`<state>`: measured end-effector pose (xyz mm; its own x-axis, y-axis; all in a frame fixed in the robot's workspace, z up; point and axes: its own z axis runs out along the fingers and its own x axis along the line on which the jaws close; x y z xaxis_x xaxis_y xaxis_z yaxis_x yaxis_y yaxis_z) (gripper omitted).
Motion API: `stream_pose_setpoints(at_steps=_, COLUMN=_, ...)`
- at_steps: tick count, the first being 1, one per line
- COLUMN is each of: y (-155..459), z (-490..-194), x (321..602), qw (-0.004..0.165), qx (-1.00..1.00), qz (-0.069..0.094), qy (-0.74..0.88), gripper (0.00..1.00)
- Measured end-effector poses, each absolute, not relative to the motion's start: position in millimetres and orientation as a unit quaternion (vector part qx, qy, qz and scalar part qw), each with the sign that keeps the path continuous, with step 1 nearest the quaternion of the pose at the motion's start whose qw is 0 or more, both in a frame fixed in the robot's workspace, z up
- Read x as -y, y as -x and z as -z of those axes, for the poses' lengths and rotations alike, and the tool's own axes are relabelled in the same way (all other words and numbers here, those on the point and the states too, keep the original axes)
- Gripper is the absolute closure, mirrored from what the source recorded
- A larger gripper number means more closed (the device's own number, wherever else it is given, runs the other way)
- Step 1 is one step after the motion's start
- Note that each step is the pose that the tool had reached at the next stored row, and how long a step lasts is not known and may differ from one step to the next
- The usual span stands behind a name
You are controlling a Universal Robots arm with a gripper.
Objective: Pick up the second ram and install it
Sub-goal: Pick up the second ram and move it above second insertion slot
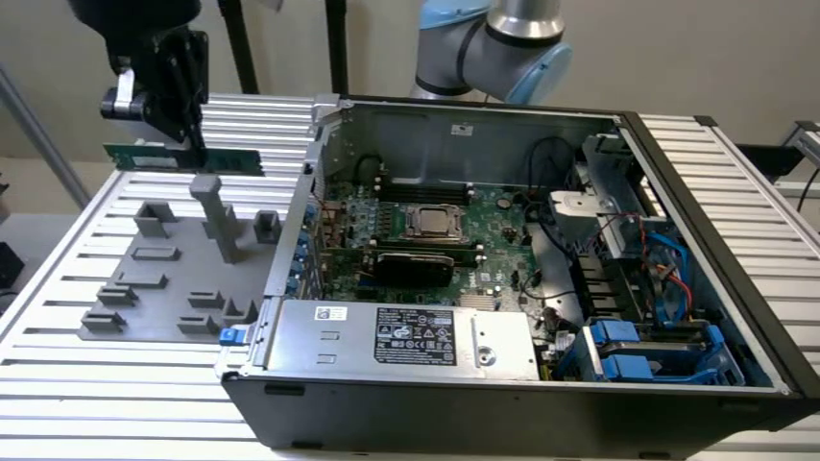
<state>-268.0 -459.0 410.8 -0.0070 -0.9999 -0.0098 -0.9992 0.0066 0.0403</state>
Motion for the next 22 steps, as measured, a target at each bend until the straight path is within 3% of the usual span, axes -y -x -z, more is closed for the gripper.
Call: stream_pose_setpoints(at_steps=22, y=168, z=-419, x=453, qw=0.011, qx=0.709, qz=0.018, qy=-0.705, gripper=0.87)
